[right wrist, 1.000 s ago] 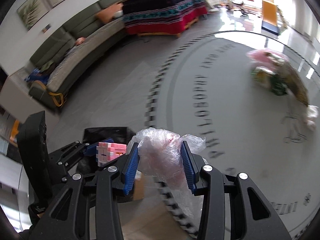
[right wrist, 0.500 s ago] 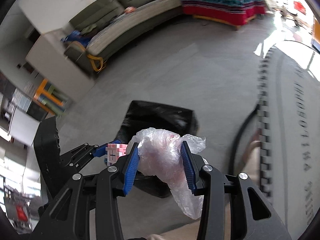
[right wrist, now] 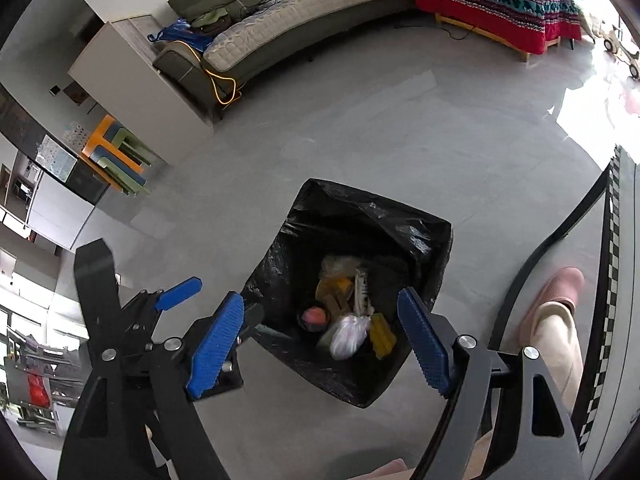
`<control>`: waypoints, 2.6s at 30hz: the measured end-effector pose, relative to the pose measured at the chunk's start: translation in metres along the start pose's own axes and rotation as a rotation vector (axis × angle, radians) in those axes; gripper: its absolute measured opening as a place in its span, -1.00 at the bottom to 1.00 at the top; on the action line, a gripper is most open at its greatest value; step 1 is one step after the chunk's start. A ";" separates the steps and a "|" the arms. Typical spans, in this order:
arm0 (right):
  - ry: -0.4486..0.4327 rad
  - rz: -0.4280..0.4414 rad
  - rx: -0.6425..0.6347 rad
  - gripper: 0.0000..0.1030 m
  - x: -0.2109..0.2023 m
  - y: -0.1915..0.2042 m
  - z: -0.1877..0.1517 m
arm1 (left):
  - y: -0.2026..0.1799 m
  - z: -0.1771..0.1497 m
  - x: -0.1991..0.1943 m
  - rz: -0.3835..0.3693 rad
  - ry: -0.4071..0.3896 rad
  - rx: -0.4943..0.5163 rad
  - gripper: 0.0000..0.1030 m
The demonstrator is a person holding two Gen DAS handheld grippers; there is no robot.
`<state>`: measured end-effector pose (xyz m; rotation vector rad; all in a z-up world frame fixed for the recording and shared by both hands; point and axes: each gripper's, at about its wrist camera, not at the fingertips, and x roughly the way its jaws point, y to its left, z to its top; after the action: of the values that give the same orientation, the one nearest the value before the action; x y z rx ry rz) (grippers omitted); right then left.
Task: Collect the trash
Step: 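Open both tools to drop the cube and plastic bag into the bin, then move both tools back over the table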
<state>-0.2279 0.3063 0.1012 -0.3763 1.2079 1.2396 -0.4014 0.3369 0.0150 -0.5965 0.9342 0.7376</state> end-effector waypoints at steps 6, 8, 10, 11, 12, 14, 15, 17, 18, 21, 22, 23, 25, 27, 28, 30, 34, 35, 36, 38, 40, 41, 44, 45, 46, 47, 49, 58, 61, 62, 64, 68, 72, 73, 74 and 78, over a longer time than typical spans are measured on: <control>0.003 0.008 0.031 0.55 -0.004 -0.015 -0.007 | -0.013 -0.001 0.008 -0.033 0.025 0.018 0.88; -0.005 0.011 0.042 0.55 -0.009 -0.021 -0.009 | -0.022 -0.001 0.009 -0.038 0.031 0.044 0.88; -0.011 0.013 0.055 0.55 -0.013 -0.027 -0.012 | -0.028 -0.001 0.008 -0.044 0.033 0.062 0.88; -0.017 0.017 0.062 0.55 -0.017 -0.031 -0.014 | -0.032 -0.001 0.008 -0.052 0.036 0.072 0.88; -0.022 0.019 0.067 0.55 -0.019 -0.033 -0.015 | -0.038 0.000 0.008 -0.071 0.038 0.084 0.88; -0.040 0.018 0.085 0.55 -0.027 -0.043 -0.018 | -0.049 0.000 0.007 -0.100 0.044 0.099 0.88; -0.046 0.017 0.092 0.55 -0.030 -0.046 -0.019 | -0.053 0.001 0.008 -0.106 0.046 0.107 0.88; -0.060 0.012 0.111 0.55 -0.038 -0.056 -0.023 | -0.062 0.001 0.009 -0.113 0.048 0.128 0.88; -0.064 0.010 0.117 0.55 -0.041 -0.059 -0.025 | -0.068 0.002 0.010 -0.117 0.050 0.141 0.88; -0.087 -0.004 0.143 0.55 -0.055 -0.075 -0.032 | -0.083 0.005 0.010 -0.142 0.048 0.162 0.88; -0.094 -0.012 0.150 0.55 -0.059 -0.080 -0.035 | -0.090 0.007 0.009 -0.155 0.048 0.170 0.88; -0.102 -0.023 0.161 0.55 -0.065 -0.087 -0.037 | -0.097 0.008 0.009 -0.166 0.049 0.180 0.88; -0.119 -0.038 0.183 0.55 -0.074 -0.099 -0.042 | -0.116 0.011 0.009 -0.188 0.046 0.216 0.88; -0.136 -0.053 0.206 0.55 -0.084 -0.111 -0.047 | -0.137 0.014 0.007 -0.202 0.039 0.262 0.88; -0.146 -0.061 0.218 0.55 -0.091 -0.117 -0.049 | -0.144 0.015 0.007 -0.209 0.037 0.279 0.88; -0.160 -0.077 0.236 0.55 -0.100 -0.128 -0.053 | -0.164 0.018 0.006 -0.224 0.034 0.322 0.88; -0.180 -0.112 0.270 0.55 -0.119 -0.152 -0.064 | -0.196 0.022 0.005 -0.242 0.031 0.382 0.88; -0.184 -0.123 0.277 0.55 -0.124 -0.158 -0.067 | -0.206 0.023 0.003 -0.252 0.028 0.399 0.88; -0.188 -0.132 0.285 0.55 -0.128 -0.163 -0.070 | -0.214 0.024 0.002 -0.260 0.025 0.413 0.88; -0.197 -0.149 0.306 0.55 -0.138 -0.174 -0.076 | -0.228 0.025 0.000 -0.274 0.022 0.437 0.88; -0.207 -0.162 0.326 0.55 -0.146 -0.186 -0.080 | -0.246 0.027 -0.004 -0.289 0.017 0.471 0.88; -0.216 -0.170 0.341 0.55 -0.153 -0.193 -0.084 | -0.258 0.027 -0.006 -0.297 0.014 0.494 0.88; -0.238 -0.201 0.377 0.55 -0.168 -0.212 -0.093 | -0.282 0.027 -0.009 -0.310 0.010 0.540 0.88; -0.244 -0.212 0.389 0.55 -0.174 -0.219 -0.096 | -0.293 0.028 -0.010 -0.318 0.011 0.561 0.88; -0.249 -0.218 0.401 0.55 -0.179 -0.225 -0.099 | -0.301 0.029 -0.011 -0.324 0.012 0.575 0.88; -0.255 -0.227 0.418 0.55 -0.185 -0.234 -0.102 | -0.312 0.030 -0.011 -0.331 0.014 0.593 0.88; -0.263 -0.242 0.444 0.55 -0.194 -0.246 -0.109 | -0.330 0.031 -0.012 -0.341 0.016 0.624 0.88; -0.294 -0.326 0.574 0.55 -0.235 -0.309 -0.139 | -0.407 0.029 -0.019 -0.387 0.018 0.758 0.88; -0.306 -0.349 0.617 0.55 -0.247 -0.330 -0.149 | -0.432 0.028 -0.021 -0.419 0.024 0.791 0.88; -0.307 -0.354 0.627 0.55 -0.250 -0.335 -0.151 | -0.439 0.028 -0.022 -0.426 0.025 0.802 0.88; -0.311 -0.369 0.659 0.55 -0.258 -0.353 -0.160 | -0.457 0.028 -0.023 -0.441 0.030 0.824 0.88; -0.314 -0.409 0.719 0.55 -0.271 -0.389 -0.170 | -0.484 0.030 -0.019 -0.470 0.050 0.851 0.88; -0.300 -0.453 0.757 0.55 -0.280 -0.422 -0.172 | -0.512 0.033 -0.014 -0.495 0.073 0.890 0.88; -0.293 -0.471 0.768 0.55 -0.282 -0.434 -0.172 | -0.519 0.034 -0.012 -0.496 0.076 0.905 0.88; -0.285 -0.487 0.780 0.55 -0.284 -0.446 -0.171 | -0.525 0.035 -0.011 -0.500 0.079 0.920 0.88; -0.223 -0.544 0.823 0.55 -0.284 -0.486 -0.169 | -0.555 0.044 -0.003 -0.521 0.103 0.980 0.88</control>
<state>0.1477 -0.1453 0.0988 0.0554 1.2047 0.2532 0.0505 0.0279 0.1151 0.0153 1.0431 -0.2498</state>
